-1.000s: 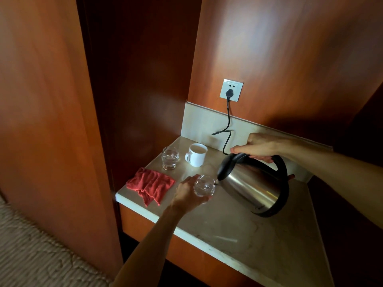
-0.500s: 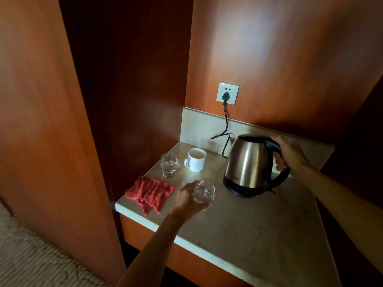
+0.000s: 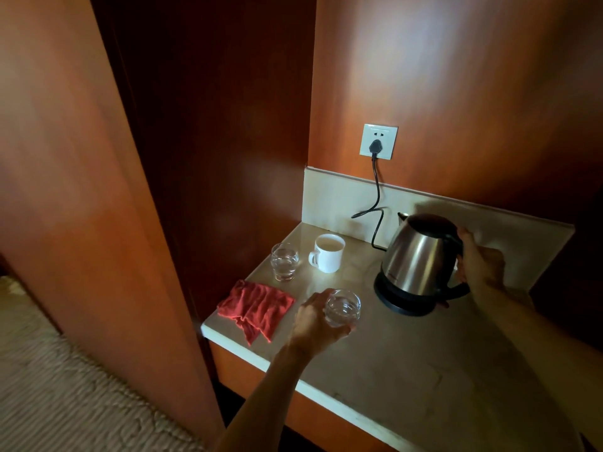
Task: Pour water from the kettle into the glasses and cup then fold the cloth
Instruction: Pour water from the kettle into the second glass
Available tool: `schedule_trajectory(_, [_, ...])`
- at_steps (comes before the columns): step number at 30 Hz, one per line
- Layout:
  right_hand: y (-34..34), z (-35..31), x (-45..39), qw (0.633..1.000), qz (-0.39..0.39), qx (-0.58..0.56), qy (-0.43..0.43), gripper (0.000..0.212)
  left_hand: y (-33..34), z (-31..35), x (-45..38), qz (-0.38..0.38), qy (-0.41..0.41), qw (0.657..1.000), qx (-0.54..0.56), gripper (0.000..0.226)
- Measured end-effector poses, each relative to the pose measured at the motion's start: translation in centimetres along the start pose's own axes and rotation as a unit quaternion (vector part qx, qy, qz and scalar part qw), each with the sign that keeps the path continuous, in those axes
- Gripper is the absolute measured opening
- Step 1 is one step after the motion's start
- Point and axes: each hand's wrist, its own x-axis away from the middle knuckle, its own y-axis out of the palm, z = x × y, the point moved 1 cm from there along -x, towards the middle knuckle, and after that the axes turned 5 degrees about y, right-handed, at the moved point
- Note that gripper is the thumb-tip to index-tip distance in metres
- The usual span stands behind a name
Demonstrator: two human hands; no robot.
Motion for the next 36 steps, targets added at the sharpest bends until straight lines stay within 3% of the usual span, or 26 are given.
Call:
schedule_trajectory(17, [-0.2,1.3,1.3,0.999,-0.017,0.028,-0.010,0.049,-0.1,0.4,0.1,-0.006,-0.002,1.000,0.009,0.080])
schedule_trajectory(23, [-0.2,1.0,1.6,0.998,-0.039,0.042,-0.013,0.059,-0.5,0.8,0.2,-0.004,-0.007,1.000,-0.002,0.074])
schedule_trajectory(26, [-0.8,0.7,1.7,0.995,-0.090,0.048,-0.017,0.067,-0.3,1.7,0.0,-0.027,-0.024,0.999,-0.036,0.093])
schedule_trajectory(29, [-1.1,0.1,2.2,0.994,-0.104,0.028,-0.009,0.055,0.6,2.4,0.6,-0.013,-0.056,0.997,-0.057,0.112])
schedule_trajectory(32, [-1.1,0.3,2.0,0.995,-0.103,0.021,0.002,0.055,0.8,2.9,1.0,0.039,-0.058,0.995,-0.074,0.092])
schedule_trajectory(36, [-0.6,0.9,1.6,0.995,-0.078,0.057,-0.003,0.060,0.8,3.2,-0.5,0.044,-0.070,0.993,-0.090,0.086])
